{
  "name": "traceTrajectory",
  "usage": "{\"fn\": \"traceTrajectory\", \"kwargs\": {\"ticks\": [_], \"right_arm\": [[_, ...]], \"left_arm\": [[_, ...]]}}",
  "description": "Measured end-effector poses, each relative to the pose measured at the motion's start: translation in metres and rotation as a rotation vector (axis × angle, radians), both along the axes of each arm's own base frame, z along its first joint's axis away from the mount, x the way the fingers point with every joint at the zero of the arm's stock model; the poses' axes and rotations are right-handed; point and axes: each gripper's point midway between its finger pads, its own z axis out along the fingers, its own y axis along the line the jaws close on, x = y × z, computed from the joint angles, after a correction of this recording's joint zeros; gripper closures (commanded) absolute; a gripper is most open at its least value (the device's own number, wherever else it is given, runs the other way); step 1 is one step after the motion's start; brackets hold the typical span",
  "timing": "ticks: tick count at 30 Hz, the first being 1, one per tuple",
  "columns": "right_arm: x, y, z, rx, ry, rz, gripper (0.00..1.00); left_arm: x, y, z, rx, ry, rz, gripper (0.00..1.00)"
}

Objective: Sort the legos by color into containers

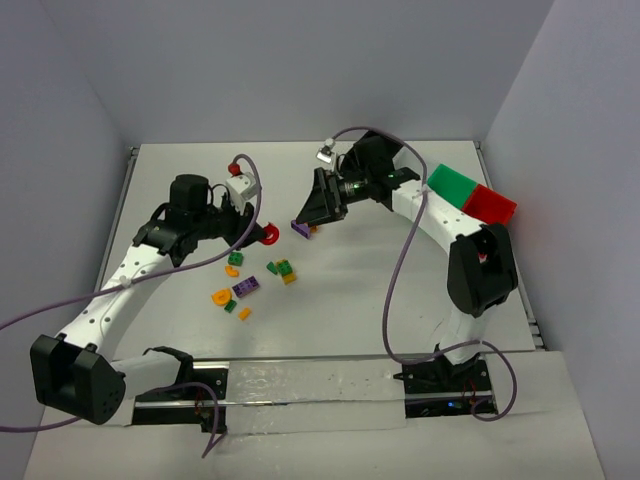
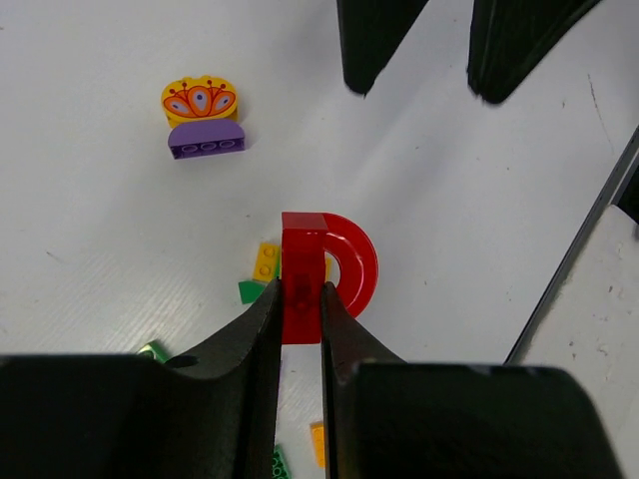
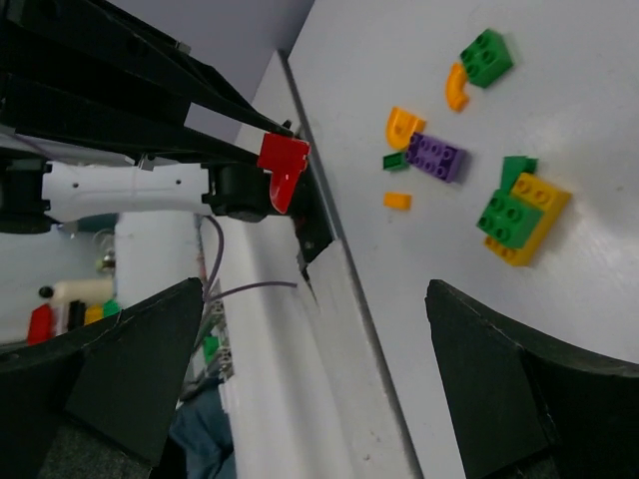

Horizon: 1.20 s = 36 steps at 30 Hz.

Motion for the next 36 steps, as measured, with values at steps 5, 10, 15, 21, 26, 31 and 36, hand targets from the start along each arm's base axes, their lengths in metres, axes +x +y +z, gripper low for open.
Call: {"fn": "traceTrajectory", "kwargs": {"ticks": [5,10,15,21,26,31,36], "right_arm": [[-0.022,0.023,0.005,0.012,-0.011,0.086,0.07],[-0.033,0.041,0.024,0.04,-0.088,0.153,0.12],[-0.033,0.051,0.014,0.03,-0.071,0.174,0.17],[-0.03,0.055,-0.011,-0.012,-0.004,0.168,0.27],[-0.03,0.056,-0.01,-0.01,0.007,0.167,0.45],[-0.035,0.058,-0.007,-0.003,0.021,0.179,0.52],[-0.039,0.063,-0.01,-0.001,0.036,0.197,0.59]], "left_arm": [[-0.001,-0.002,0.0,-0.008,0.011,0.002,0.99],[-0.003,-0.004,0.001,-0.014,0.016,0.001,1.0],[-0.003,-0.005,0.001,-0.015,0.017,-0.002,1.0],[-0.004,-0.006,0.001,-0.016,0.018,-0.003,1.0],[-0.004,-0.006,0.001,-0.018,0.021,-0.001,1.0],[-0.004,-0.006,0.001,-0.019,0.022,-0.002,1.0],[-0.005,-0.007,0.001,-0.021,0.024,-0.004,1.0]]}}
